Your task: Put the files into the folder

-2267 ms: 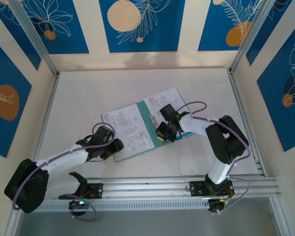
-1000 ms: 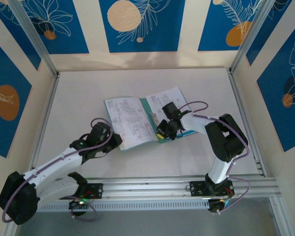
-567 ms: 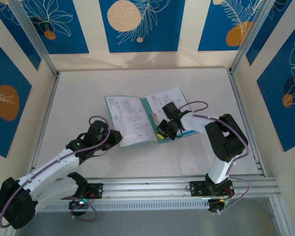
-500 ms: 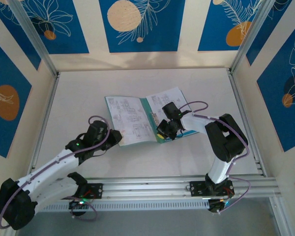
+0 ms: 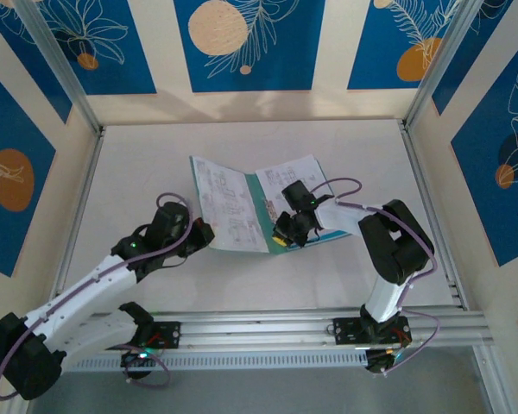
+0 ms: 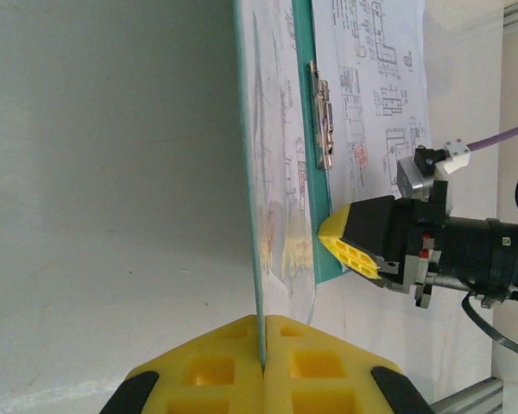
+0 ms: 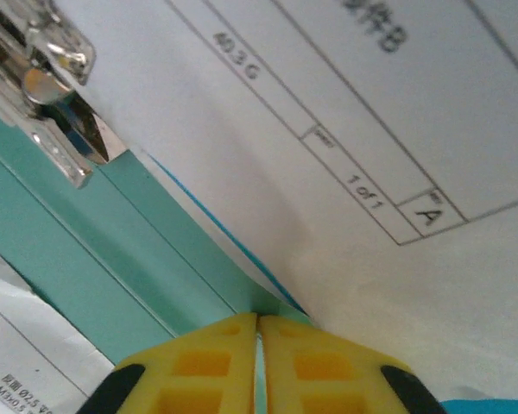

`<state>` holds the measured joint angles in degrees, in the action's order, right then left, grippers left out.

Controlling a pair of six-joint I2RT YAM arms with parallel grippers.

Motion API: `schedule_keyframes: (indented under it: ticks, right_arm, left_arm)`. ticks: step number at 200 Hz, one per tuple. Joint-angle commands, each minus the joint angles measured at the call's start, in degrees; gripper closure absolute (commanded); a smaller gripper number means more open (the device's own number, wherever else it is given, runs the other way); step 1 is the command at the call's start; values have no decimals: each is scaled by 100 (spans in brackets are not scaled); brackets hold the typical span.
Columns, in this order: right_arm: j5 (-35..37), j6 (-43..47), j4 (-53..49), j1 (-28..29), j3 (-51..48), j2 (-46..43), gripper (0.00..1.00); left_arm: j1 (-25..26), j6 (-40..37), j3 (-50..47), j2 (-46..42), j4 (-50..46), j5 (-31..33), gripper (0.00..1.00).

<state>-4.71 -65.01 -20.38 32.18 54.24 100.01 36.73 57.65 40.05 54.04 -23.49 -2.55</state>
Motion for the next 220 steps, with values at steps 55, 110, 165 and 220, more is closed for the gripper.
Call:
schedule_keyframes:
  ticks: [55, 110, 165, 220]
  right_arm:
    - [627, 250, -1351, 85, 462, -1675, 68]
    - [1317, 521, -2058, -221, -181, -3244, 64]
    - [1584, 918, -2757, -707, -708, -4318, 62]
    - [1534, 1210, -3017, -1058, -888, -4734, 61]
  left_arm:
    - [27, -1490, 1760, 541, -2289, 1161, 100]
    - [48, -2519, 3061, 1452, -3197, 1221, 100]
    - [906, -2246, 4025, 2564, -2417, 1179, 78]
    - [1672, -1787, 4757, 4047, -1436, 967, 51]
